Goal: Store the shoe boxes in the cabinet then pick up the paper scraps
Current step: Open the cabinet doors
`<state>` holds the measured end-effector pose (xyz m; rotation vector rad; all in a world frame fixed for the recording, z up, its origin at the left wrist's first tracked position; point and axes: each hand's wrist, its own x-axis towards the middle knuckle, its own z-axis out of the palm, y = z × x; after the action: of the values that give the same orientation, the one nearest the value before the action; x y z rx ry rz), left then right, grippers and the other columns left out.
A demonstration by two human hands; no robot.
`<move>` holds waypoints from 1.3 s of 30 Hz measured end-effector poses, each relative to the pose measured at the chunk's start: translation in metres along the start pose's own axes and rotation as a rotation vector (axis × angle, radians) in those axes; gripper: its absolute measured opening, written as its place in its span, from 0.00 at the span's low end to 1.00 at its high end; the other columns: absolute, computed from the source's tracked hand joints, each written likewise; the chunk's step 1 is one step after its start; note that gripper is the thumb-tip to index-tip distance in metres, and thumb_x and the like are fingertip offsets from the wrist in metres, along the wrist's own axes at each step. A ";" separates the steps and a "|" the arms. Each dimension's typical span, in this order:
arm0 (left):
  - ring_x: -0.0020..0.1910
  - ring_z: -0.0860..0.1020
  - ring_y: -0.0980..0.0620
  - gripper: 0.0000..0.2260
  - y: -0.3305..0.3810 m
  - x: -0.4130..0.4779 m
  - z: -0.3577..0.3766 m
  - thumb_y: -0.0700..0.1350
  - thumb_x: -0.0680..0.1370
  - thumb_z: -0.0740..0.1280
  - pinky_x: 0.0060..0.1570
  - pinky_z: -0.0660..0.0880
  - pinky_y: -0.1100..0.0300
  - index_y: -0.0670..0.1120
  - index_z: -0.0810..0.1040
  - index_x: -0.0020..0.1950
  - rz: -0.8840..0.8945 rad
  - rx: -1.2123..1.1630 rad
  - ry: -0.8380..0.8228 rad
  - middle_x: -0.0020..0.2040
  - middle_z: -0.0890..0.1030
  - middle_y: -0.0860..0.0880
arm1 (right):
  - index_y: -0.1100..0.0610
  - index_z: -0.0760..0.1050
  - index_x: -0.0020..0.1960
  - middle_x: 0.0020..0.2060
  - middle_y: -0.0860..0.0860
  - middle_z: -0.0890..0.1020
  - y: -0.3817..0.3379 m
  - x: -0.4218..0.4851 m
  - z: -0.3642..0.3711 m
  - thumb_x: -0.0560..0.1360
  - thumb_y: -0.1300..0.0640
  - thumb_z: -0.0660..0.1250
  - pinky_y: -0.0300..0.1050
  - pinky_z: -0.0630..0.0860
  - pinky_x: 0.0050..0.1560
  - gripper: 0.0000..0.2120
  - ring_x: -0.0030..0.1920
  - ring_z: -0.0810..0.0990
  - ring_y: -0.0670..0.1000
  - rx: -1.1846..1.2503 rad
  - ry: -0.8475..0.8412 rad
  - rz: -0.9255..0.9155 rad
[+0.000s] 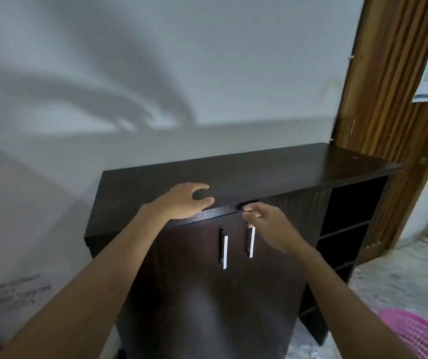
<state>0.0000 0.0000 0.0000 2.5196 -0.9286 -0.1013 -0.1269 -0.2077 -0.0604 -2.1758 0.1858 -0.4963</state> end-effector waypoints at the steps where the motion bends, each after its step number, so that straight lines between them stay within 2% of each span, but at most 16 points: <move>1: 0.77 0.59 0.50 0.26 -0.002 -0.001 0.007 0.64 0.79 0.59 0.75 0.55 0.48 0.58 0.63 0.76 -0.008 0.037 -0.019 0.78 0.62 0.53 | 0.46 0.80 0.54 0.46 0.43 0.84 0.010 -0.005 0.010 0.78 0.49 0.67 0.37 0.73 0.47 0.06 0.47 0.82 0.42 0.015 -0.028 0.040; 4: 0.78 0.55 0.50 0.27 -0.012 -0.003 0.023 0.66 0.79 0.55 0.76 0.48 0.44 0.59 0.62 0.76 0.001 0.166 0.023 0.79 0.58 0.53 | 0.47 0.80 0.53 0.45 0.42 0.83 0.038 -0.019 0.043 0.77 0.48 0.68 0.38 0.72 0.48 0.06 0.47 0.81 0.42 0.048 -0.055 0.146; 8: 0.77 0.58 0.50 0.27 -0.017 0.000 0.028 0.68 0.78 0.55 0.74 0.53 0.44 0.60 0.65 0.75 0.022 0.211 0.106 0.78 0.61 0.54 | 0.50 0.80 0.57 0.47 0.42 0.82 0.044 -0.025 0.073 0.76 0.47 0.69 0.39 0.74 0.54 0.12 0.50 0.80 0.41 0.094 -0.007 0.191; 10: 0.77 0.60 0.50 0.27 -0.018 0.000 0.028 0.68 0.77 0.56 0.74 0.55 0.43 0.59 0.66 0.74 0.025 0.204 0.114 0.78 0.62 0.53 | 0.48 0.80 0.56 0.45 0.40 0.81 0.043 -0.026 0.086 0.76 0.44 0.68 0.40 0.76 0.52 0.11 0.47 0.80 0.39 0.110 0.025 0.214; 14: 0.76 0.61 0.50 0.26 -0.019 0.001 0.031 0.67 0.77 0.58 0.74 0.54 0.43 0.59 0.67 0.73 0.037 0.178 0.136 0.77 0.63 0.52 | 0.49 0.78 0.47 0.37 0.40 0.81 0.033 -0.023 0.103 0.78 0.46 0.66 0.29 0.71 0.37 0.07 0.38 0.77 0.32 0.140 0.131 0.192; 16: 0.76 0.61 0.50 0.26 -0.020 0.002 0.031 0.67 0.77 0.58 0.74 0.53 0.43 0.59 0.67 0.73 0.028 0.179 0.134 0.77 0.63 0.53 | 0.52 0.79 0.45 0.36 0.44 0.82 0.031 -0.021 0.109 0.79 0.48 0.66 0.31 0.71 0.36 0.09 0.36 0.78 0.36 0.202 0.201 0.211; 18: 0.76 0.61 0.51 0.26 -0.020 0.003 0.031 0.66 0.78 0.58 0.74 0.53 0.43 0.59 0.67 0.74 0.026 0.178 0.129 0.77 0.63 0.55 | 0.53 0.78 0.45 0.37 0.46 0.83 0.031 -0.021 0.116 0.78 0.47 0.68 0.36 0.72 0.40 0.10 0.38 0.80 0.41 0.264 0.258 0.245; 21: 0.77 0.59 0.50 0.27 -0.019 0.001 0.032 0.66 0.78 0.58 0.75 0.52 0.43 0.57 0.66 0.75 0.062 0.179 0.143 0.77 0.63 0.55 | 0.51 0.74 0.53 0.40 0.48 0.82 0.029 -0.028 0.121 0.76 0.44 0.70 0.39 0.75 0.43 0.13 0.42 0.82 0.46 0.337 0.340 0.291; 24: 0.77 0.58 0.49 0.27 -0.020 0.000 0.032 0.65 0.79 0.57 0.75 0.51 0.41 0.55 0.65 0.75 0.084 0.170 0.125 0.78 0.62 0.54 | 0.48 0.63 0.68 0.41 0.49 0.82 0.024 -0.038 0.122 0.75 0.41 0.70 0.40 0.76 0.47 0.27 0.45 0.82 0.46 0.374 0.387 0.330; 26: 0.78 0.58 0.48 0.27 -0.020 0.001 0.032 0.65 0.79 0.56 0.74 0.50 0.41 0.55 0.65 0.75 0.097 0.178 0.120 0.78 0.62 0.54 | 0.45 0.59 0.74 0.43 0.46 0.81 0.020 -0.044 0.121 0.76 0.40 0.68 0.40 0.76 0.50 0.32 0.46 0.82 0.44 0.373 0.396 0.327; 28: 0.78 0.57 0.48 0.27 -0.021 0.001 0.033 0.65 0.79 0.55 0.74 0.50 0.40 0.55 0.65 0.75 0.113 0.185 0.122 0.78 0.62 0.53 | 0.42 0.66 0.70 0.48 0.41 0.81 0.018 -0.049 0.122 0.76 0.39 0.66 0.44 0.78 0.55 0.25 0.48 0.81 0.43 0.325 0.411 0.304; 30: 0.78 0.58 0.47 0.27 -0.021 0.002 0.034 0.65 0.79 0.55 0.75 0.50 0.40 0.54 0.65 0.75 0.123 0.208 0.136 0.78 0.63 0.53 | 0.40 0.72 0.61 0.48 0.43 0.83 0.013 -0.057 0.121 0.76 0.37 0.65 0.48 0.81 0.52 0.16 0.44 0.83 0.44 0.310 0.429 0.303; 34: 0.77 0.59 0.47 0.27 -0.023 0.006 0.035 0.65 0.80 0.54 0.74 0.51 0.38 0.54 0.66 0.75 0.146 0.226 0.122 0.77 0.64 0.52 | 0.46 0.72 0.64 0.47 0.46 0.83 -0.001 -0.089 0.120 0.76 0.39 0.67 0.41 0.80 0.42 0.20 0.38 0.84 0.46 0.371 0.492 0.329; 37: 0.76 0.62 0.45 0.27 -0.023 0.006 0.034 0.65 0.80 0.54 0.73 0.53 0.37 0.53 0.67 0.74 0.165 0.226 0.114 0.75 0.68 0.50 | 0.47 0.71 0.63 0.46 0.47 0.84 -0.013 -0.121 0.117 0.76 0.41 0.67 0.37 0.77 0.40 0.19 0.37 0.84 0.46 0.390 0.528 0.340; 39: 0.75 0.63 0.44 0.27 -0.022 0.005 0.033 0.65 0.80 0.54 0.73 0.54 0.37 0.53 0.67 0.74 0.163 0.229 0.109 0.74 0.69 0.49 | 0.45 0.71 0.61 0.44 0.46 0.84 -0.020 -0.144 0.116 0.76 0.40 0.68 0.41 0.80 0.42 0.17 0.37 0.85 0.45 0.381 0.566 0.373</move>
<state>0.0096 -0.0009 -0.0393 2.6111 -1.1527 0.2029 -0.2109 -0.0662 -0.1479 -1.5408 0.7275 -0.8412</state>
